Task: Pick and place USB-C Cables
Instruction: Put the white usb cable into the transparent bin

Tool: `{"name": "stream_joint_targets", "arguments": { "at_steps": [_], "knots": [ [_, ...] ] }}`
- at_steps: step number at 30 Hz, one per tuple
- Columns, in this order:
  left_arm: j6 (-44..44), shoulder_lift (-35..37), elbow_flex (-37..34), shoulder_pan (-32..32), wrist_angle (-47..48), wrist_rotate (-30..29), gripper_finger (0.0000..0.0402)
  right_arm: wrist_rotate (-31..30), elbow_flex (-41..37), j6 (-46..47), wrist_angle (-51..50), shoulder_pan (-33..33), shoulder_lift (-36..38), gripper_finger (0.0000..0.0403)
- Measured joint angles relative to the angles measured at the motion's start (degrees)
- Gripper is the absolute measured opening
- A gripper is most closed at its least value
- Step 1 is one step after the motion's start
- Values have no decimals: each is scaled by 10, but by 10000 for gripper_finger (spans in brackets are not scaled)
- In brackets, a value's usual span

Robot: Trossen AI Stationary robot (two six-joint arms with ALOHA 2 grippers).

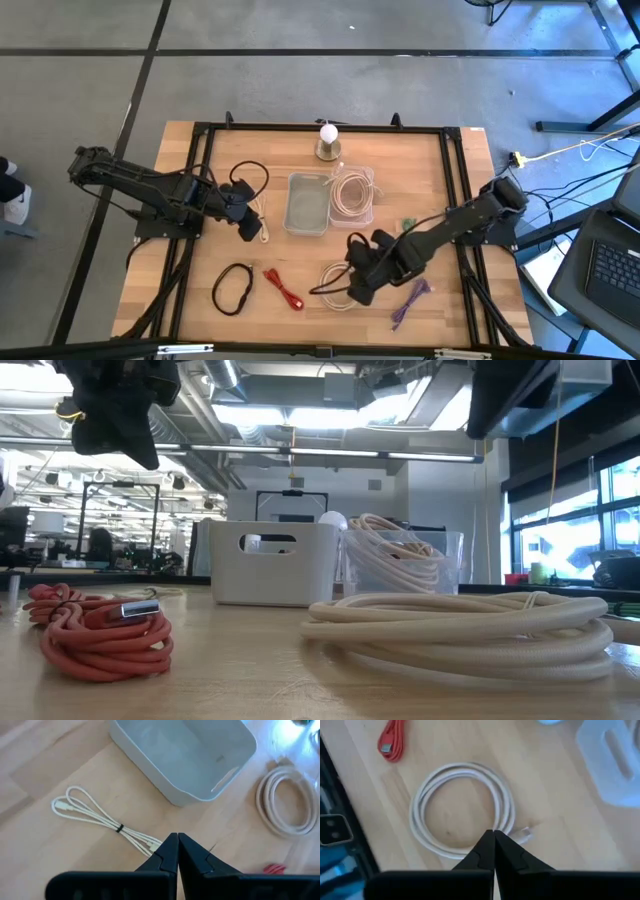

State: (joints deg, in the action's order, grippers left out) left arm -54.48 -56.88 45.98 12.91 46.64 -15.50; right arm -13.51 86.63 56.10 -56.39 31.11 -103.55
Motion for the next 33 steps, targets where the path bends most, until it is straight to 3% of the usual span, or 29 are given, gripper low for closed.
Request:
{"name": "stream_joint_targets", "arguments": {
  "at_steps": [5,15,28,33],
  "knots": [
    [79,13,0,-26,28,19,1,7,0,70,-5,-17,-3,31],
    [181,77,0,-76,48,38,1,131,1,77,82,-45,-39,176],
    [208,168,0,-125,45,15,3,126,0,-23,86,-64,-129,267],
    [208,178,0,-131,44,10,1,111,0,-44,86,-79,-160,280]
  ]
}}
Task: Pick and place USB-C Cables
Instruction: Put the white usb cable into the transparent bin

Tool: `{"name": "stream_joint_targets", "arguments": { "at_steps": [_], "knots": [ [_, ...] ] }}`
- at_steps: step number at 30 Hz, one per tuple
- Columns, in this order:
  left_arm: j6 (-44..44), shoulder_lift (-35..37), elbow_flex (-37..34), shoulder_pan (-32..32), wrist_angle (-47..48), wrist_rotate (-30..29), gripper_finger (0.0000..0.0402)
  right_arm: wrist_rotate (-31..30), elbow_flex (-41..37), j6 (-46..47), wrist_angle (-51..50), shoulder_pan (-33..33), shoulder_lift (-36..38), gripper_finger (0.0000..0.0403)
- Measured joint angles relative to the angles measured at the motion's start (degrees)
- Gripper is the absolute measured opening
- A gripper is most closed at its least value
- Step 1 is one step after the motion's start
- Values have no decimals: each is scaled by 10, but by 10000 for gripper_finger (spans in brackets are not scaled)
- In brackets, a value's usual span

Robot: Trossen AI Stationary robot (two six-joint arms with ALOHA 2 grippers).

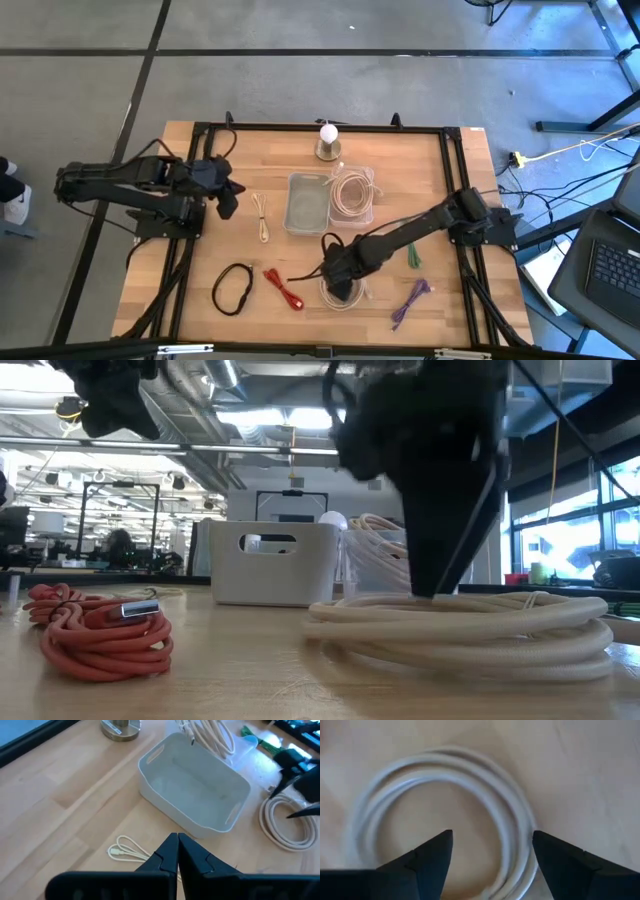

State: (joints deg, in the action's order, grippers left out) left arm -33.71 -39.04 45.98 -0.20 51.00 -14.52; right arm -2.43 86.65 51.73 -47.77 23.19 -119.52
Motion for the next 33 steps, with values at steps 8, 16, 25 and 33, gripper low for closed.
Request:
{"name": "stream_joint_targets", "arguments": {
  "at_steps": [8,16,25,33],
  "knots": [
    [5,0,0,0,0,1,1,-8,3,-12,-6,-14,-37,246],
    [15,0,0,0,2,-6,1,-16,-1,45,-51,-9,-19,35],
    [15,0,0,0,2,-8,1,-137,156,212,-344,73,84,37],
    [15,-1,0,0,2,-10,3,-364,217,186,-423,40,152,37]
  ]
}}
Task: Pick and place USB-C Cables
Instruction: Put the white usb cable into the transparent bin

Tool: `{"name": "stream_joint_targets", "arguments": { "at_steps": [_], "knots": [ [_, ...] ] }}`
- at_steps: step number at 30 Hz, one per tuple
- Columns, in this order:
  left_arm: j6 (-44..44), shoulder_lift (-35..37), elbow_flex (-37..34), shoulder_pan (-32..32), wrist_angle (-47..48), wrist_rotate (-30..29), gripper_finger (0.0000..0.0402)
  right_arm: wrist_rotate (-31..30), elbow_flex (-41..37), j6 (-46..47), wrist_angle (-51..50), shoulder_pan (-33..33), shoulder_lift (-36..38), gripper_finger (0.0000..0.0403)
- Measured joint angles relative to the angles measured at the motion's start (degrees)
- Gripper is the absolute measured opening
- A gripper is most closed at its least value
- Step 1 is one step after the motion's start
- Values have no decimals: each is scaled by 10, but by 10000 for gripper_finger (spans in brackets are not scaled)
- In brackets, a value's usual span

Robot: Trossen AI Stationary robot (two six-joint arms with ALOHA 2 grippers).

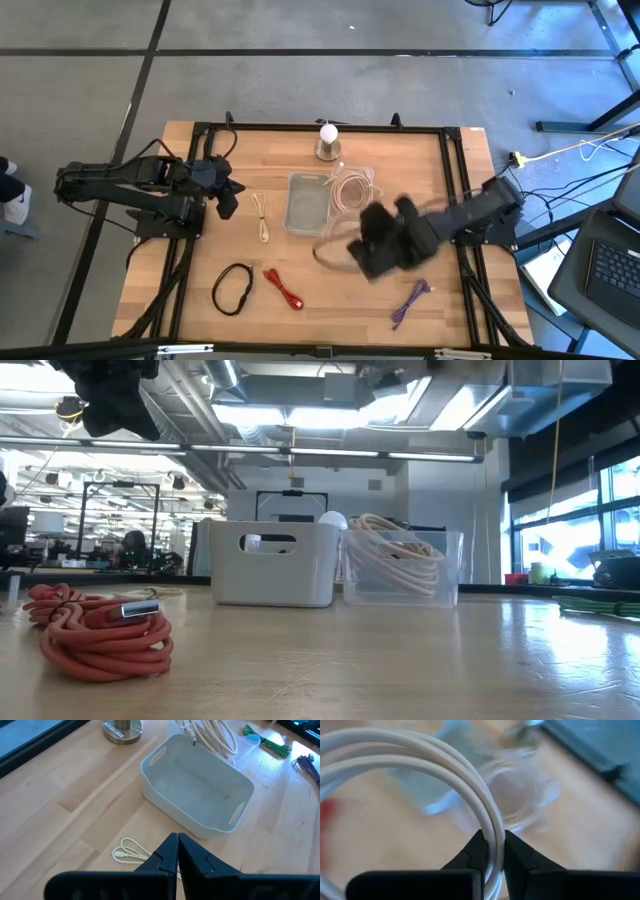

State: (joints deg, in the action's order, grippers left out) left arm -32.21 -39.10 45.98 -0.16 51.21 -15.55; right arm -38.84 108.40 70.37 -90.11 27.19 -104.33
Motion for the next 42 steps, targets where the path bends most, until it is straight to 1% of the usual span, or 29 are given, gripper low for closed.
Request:
{"name": "stream_joint_targets", "arguments": {
  "at_steps": [3,9,11,14,16,20,25,29,34,38,42],
  "knots": [
    [0,0,0,0,-1,0,1,-6,-12,-101,8,-65,4,37],
    [-2,0,0,0,-1,1,5,2,-33,-249,19,-195,13,37],
    [-1,0,0,0,0,1,4,27,-47,-303,56,-227,23,37],
    [-1,0,0,0,0,0,1,85,-86,-387,144,-270,37,37],
    [-1,0,0,0,0,0,2,109,-121,-415,196,-293,46,37],
    [0,0,0,0,0,0,4,129,-179,-439,231,-320,52,37],
    [0,0,0,0,1,-13,1,169,-241,-454,289,-327,51,37],
    [1,0,0,0,1,-15,4,171,-276,-456,336,-327,51,37],
    [4,0,0,0,1,-15,1,170,-318,-456,369,-329,51,37],
    [5,0,0,0,1,-17,4,144,-353,-455,398,-329,51,37],
    [5,0,0,0,1,-28,1,91,-385,-453,430,-328,52,37]
  ]
}}
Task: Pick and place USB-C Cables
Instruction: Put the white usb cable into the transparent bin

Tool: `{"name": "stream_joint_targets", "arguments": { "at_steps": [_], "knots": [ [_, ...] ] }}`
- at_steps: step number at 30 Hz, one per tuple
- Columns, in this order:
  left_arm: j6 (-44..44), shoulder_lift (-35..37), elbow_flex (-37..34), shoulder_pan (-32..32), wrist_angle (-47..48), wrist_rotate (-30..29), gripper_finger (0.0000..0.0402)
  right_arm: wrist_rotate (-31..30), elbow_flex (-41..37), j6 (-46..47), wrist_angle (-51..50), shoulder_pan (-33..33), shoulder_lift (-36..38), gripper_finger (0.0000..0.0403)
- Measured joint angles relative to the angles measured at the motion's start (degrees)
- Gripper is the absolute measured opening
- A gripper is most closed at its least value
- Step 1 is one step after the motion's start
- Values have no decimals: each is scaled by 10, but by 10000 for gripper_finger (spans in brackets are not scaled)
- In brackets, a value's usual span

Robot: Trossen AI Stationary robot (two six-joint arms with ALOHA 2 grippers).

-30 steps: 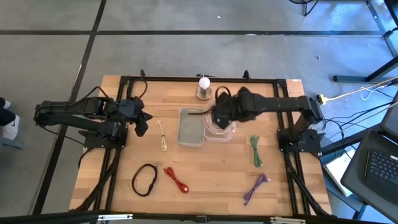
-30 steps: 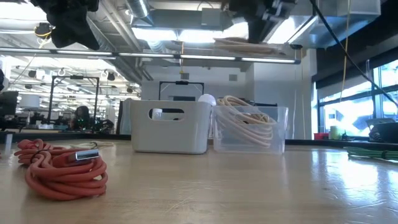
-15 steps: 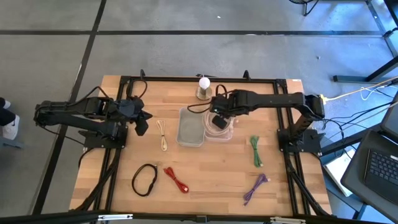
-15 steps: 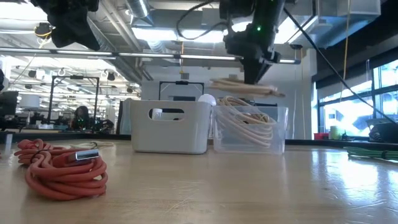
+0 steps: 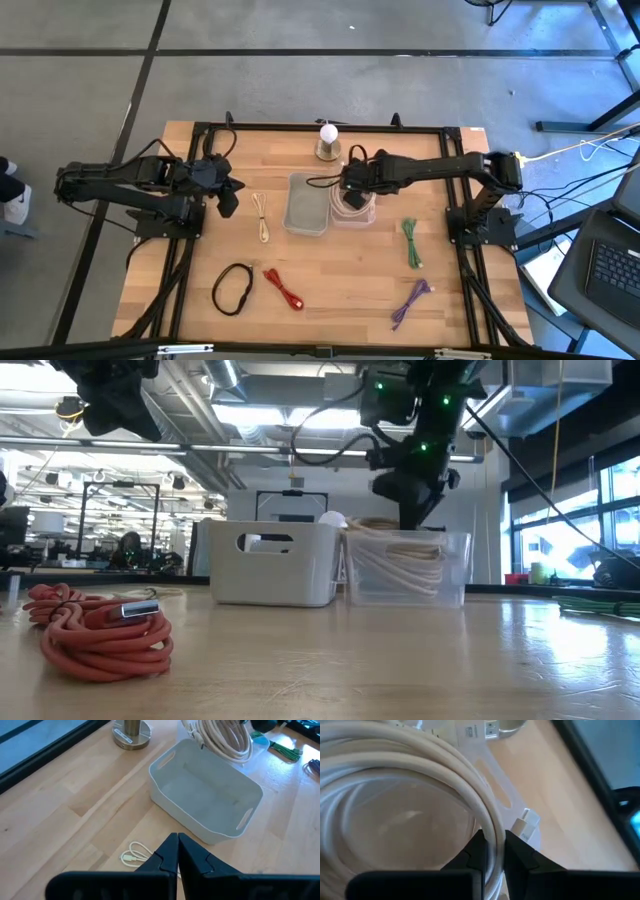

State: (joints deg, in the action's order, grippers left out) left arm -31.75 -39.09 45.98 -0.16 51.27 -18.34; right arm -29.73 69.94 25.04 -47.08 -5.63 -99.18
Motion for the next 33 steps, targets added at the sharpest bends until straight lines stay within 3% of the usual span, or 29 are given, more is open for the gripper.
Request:
{"name": "stream_joint_targets", "arguments": {
  "at_steps": [3,13,19,22,25,28,33],
  "knots": [
    [0,0,0,0,0,-1,3,-28,-13,-1,12,0,0,37],
    [-7,0,0,0,0,-1,4,-33,-31,14,36,-1,1,41],
    [-6,0,0,0,0,-1,1,-42,1,15,5,-1,-1,161],
    [-6,0,0,0,0,-1,5,-52,35,15,-39,-1,-1,213],
    [-5,0,0,0,0,1,5,-70,80,21,-96,3,-1,240],
    [-21,0,0,0,17,17,4,-90,145,50,-197,15,-1,243],
    [-145,0,-7,0,129,54,7,-129,253,155,-403,66,-1,226]
  ]
}}
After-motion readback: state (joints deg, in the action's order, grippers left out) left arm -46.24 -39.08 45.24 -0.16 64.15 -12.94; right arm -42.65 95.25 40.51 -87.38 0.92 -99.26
